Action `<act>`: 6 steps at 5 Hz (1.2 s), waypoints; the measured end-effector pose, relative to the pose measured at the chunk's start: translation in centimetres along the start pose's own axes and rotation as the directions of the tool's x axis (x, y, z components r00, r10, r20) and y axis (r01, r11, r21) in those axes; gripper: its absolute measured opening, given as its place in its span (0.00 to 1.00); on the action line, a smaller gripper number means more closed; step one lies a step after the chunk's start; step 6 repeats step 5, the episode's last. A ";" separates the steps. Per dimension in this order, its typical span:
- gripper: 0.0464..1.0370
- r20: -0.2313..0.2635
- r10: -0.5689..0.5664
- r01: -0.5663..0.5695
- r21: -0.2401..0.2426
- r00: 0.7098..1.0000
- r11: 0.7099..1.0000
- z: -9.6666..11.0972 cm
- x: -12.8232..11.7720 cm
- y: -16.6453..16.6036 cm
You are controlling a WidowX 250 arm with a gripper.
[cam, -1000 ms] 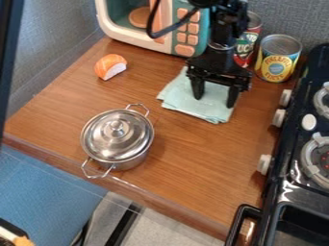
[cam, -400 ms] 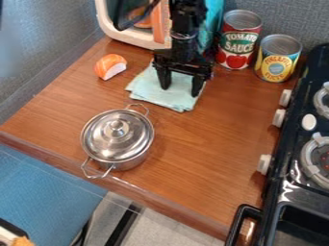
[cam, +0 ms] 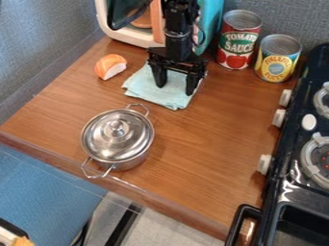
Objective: Moving the white towel from the right and putting it same line with the pot on the left.
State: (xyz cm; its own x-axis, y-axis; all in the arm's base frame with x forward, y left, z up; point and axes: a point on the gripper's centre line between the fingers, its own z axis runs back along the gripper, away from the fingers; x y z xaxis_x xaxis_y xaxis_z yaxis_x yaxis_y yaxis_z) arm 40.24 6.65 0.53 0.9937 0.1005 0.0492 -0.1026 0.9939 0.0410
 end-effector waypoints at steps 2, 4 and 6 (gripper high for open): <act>0.96 -0.010 0.006 -0.007 -0.035 1.000 0.999 3.1 -0.8 0.9; 0.96 -0.028 -0.017 0.017 0.015 0.999 1.000 4.8 -2.2 1.5; 0.96 0.012 -0.023 0.023 0.011 1.000 1.000 6.3 -2.7 1.3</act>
